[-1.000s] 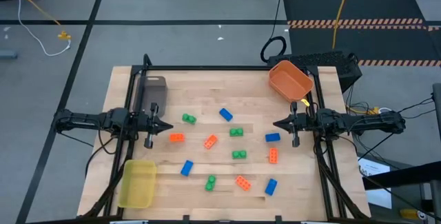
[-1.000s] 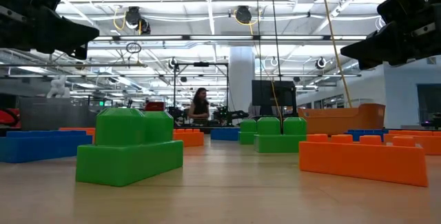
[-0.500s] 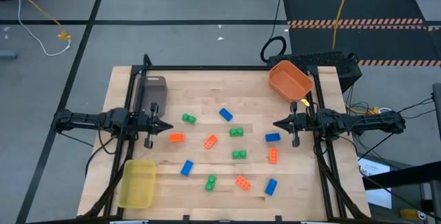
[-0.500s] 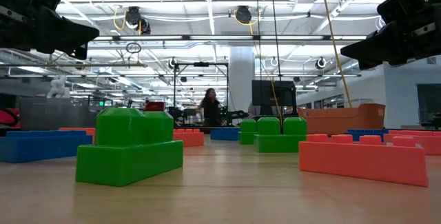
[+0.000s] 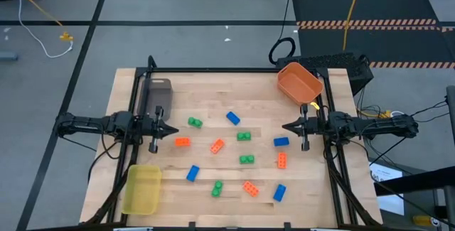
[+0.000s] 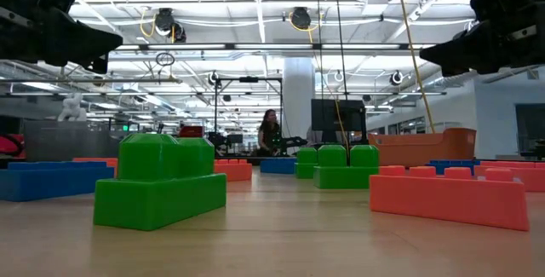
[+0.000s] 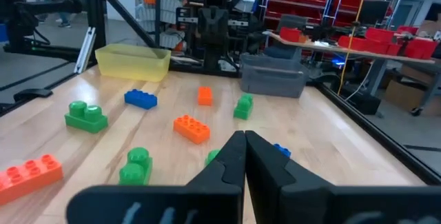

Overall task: Sort & place blocks by color
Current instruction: Put the green game piece into the black bin

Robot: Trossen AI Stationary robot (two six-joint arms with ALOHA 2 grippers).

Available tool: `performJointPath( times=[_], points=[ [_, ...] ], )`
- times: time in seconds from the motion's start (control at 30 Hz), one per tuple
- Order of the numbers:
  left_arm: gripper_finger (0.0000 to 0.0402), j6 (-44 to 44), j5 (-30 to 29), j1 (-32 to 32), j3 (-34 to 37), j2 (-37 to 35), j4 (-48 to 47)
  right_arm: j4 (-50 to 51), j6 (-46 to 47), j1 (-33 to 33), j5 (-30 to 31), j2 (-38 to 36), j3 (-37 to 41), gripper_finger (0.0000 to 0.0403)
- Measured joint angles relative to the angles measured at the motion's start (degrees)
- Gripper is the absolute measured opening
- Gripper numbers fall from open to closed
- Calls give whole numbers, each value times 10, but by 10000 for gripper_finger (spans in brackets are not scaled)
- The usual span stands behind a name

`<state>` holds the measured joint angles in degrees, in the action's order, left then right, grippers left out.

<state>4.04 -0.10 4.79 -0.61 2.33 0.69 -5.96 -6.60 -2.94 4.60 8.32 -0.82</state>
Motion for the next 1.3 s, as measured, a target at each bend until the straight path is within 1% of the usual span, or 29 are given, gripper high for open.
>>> performJointPath(
  times=[0.23, 0.37, 0.47, 0.6, 0.67, 0.73, 0.83, 0.9, 0.97, 1.03, 1.13, 1.2, 1.3],
  points=[
    [3, 0, -1, 0, 1, 0, 11, -3, -1, 0, 0, 0, 0, 0],
    [3, -2, -1, 0, 1, 0, 66, -5, 7, 0, -1, 0, 0, 0],
    [3, -26, -1, 0, 1, 0, 102, -21, 70, 0, -1, 0, 0, 0],
    [3, -48, -1, 0, 1, 0, 129, -106, 164, -1, -1, 0, 0, 0],
    [3, -44, -1, 0, 1, 0, 132, -140, 181, -1, 0, 0, 0, 0],
    [3, -15, -4, 0, 1, 0, 143, -164, 184, 0, 0, 0, 0, 0],
    [8, 10, -51, -4, 1, 0, 152, -182, 197, -1, -2, 0, 0, 0],
    [21, 8, -85, -10, -6, 0, 138, -191, 198, -1, 0, 0, 0, 0],
    [41, 6, -109, -18, -26, 6, 91, -208, 198, -1, 13, 0, 0, 0],
    [68, 1, -130, -24, -53, 22, 28, -233, 172, -1, 35, 0, 0, 0],
    [114, -3, -166, -36, -101, 63, -39, -270, 96, 0, 76, 0, 0, 0],
    [145, -13, -187, -46, -135, 100, -73, -289, 45, 0, 92, 3, 0, 3],
    [185, -24, -192, -64, -189, 164, -114, -290, 19, 0, 129, 18, -7, 22]
  ],
)
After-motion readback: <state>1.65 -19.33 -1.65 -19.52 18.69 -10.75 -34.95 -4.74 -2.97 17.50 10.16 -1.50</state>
